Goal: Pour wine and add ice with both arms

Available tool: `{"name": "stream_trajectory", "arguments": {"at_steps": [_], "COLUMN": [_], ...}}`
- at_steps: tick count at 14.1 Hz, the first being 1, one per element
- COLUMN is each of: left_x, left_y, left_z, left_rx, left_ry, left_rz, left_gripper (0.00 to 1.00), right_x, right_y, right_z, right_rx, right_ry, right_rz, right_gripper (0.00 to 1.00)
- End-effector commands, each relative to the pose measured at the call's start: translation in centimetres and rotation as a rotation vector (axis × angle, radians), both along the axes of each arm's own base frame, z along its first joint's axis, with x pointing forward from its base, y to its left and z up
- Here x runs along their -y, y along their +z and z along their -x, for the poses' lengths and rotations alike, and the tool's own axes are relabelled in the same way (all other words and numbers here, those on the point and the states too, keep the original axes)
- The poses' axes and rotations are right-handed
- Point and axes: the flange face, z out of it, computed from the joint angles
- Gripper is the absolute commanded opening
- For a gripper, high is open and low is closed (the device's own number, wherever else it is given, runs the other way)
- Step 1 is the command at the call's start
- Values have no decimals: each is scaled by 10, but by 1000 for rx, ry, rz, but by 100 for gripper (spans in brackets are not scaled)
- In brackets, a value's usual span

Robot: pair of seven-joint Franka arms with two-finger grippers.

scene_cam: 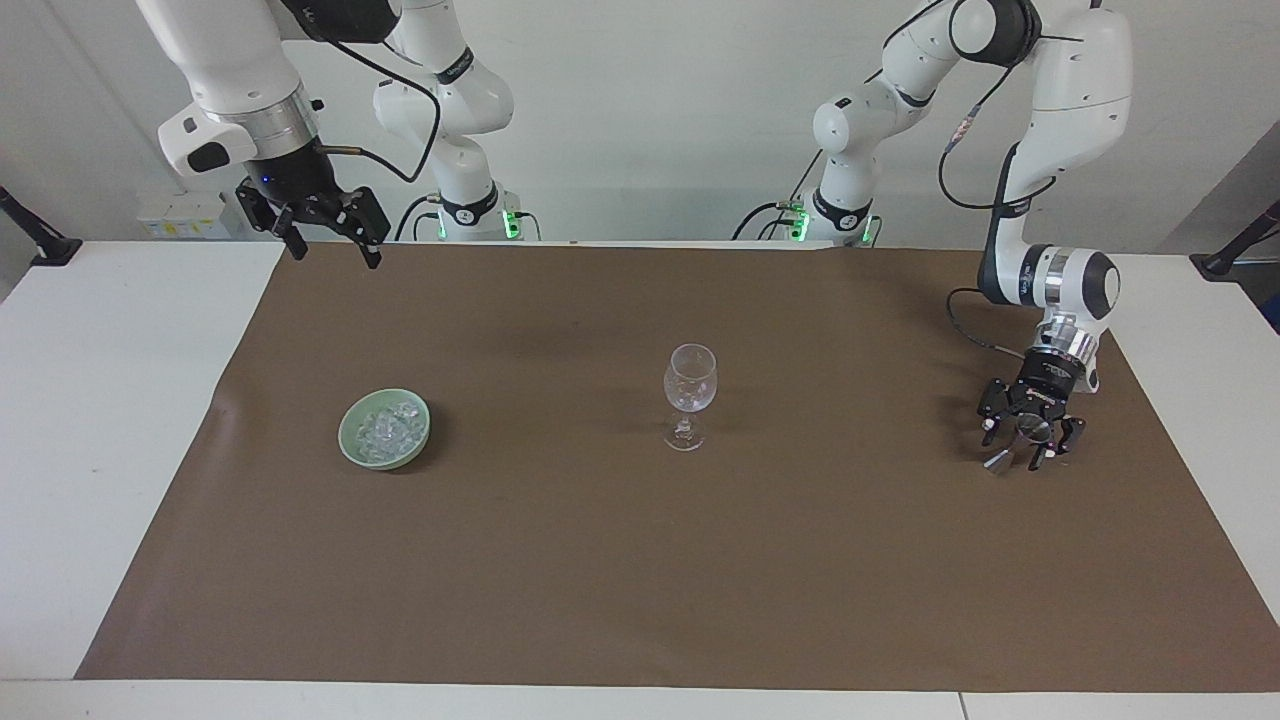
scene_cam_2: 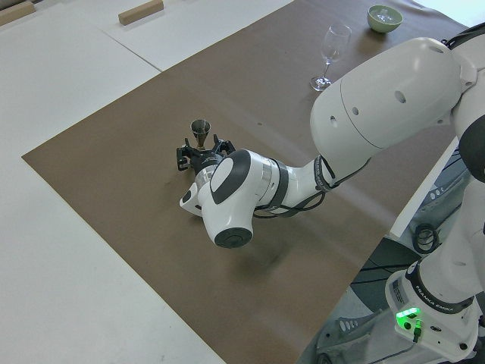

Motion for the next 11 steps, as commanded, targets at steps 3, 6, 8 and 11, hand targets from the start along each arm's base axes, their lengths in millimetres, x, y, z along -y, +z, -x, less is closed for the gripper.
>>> {"name": "stream_trajectory", "arguments": {"at_steps": [3, 6, 8, 11], "left_x": [-2, -1, -1, -2], "left_y": [2, 1, 0, 0], "left_z": [-4, -3, -3, -3], "left_rx": [7, 5, 2, 1], "left_ry": [21, 21, 21, 25], "left_rz": [-13, -15, -16, -17], "left_gripper": [67, 60, 58, 54], "right_x": [1, 1, 1, 1], "right_y": [1, 1, 1, 1], "right_z": [8, 8, 8, 8], "right_rx": [-2, -2, -2, -2], "right_ry": [15, 15, 15, 15], "right_rz": [1, 1, -1, 1], "right_gripper": [100, 100, 100, 100]}}
